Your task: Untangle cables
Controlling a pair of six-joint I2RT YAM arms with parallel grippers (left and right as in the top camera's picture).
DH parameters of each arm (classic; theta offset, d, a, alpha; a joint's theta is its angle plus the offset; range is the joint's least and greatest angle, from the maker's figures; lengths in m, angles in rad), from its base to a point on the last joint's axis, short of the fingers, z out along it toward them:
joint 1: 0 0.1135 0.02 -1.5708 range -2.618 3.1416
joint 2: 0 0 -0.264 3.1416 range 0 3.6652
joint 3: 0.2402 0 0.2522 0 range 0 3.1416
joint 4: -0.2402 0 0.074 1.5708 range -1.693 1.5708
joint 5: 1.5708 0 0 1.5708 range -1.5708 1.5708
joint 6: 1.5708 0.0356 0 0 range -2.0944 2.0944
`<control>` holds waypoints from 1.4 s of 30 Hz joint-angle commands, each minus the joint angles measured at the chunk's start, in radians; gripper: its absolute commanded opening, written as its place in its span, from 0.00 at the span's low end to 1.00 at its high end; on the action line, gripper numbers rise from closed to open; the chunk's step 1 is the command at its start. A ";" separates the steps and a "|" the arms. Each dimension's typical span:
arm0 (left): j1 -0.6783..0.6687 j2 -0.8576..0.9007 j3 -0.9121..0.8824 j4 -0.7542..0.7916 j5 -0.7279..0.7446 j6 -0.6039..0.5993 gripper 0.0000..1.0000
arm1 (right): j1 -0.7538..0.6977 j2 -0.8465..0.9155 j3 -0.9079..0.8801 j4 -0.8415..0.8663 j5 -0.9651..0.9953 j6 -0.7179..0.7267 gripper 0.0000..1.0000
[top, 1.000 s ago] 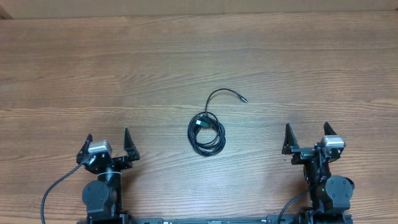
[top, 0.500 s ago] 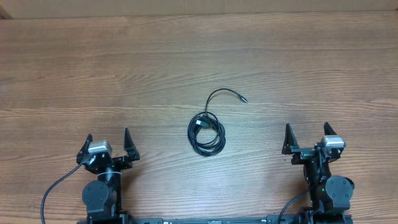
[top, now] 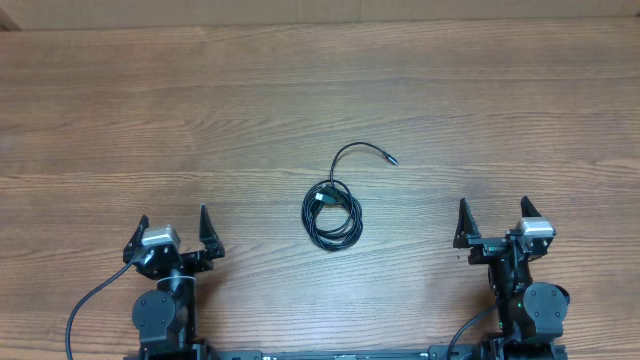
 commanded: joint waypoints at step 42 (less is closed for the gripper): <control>-0.006 0.000 -0.004 0.051 -0.113 0.044 0.99 | 0.004 -0.003 0.059 0.259 -0.013 0.025 1.00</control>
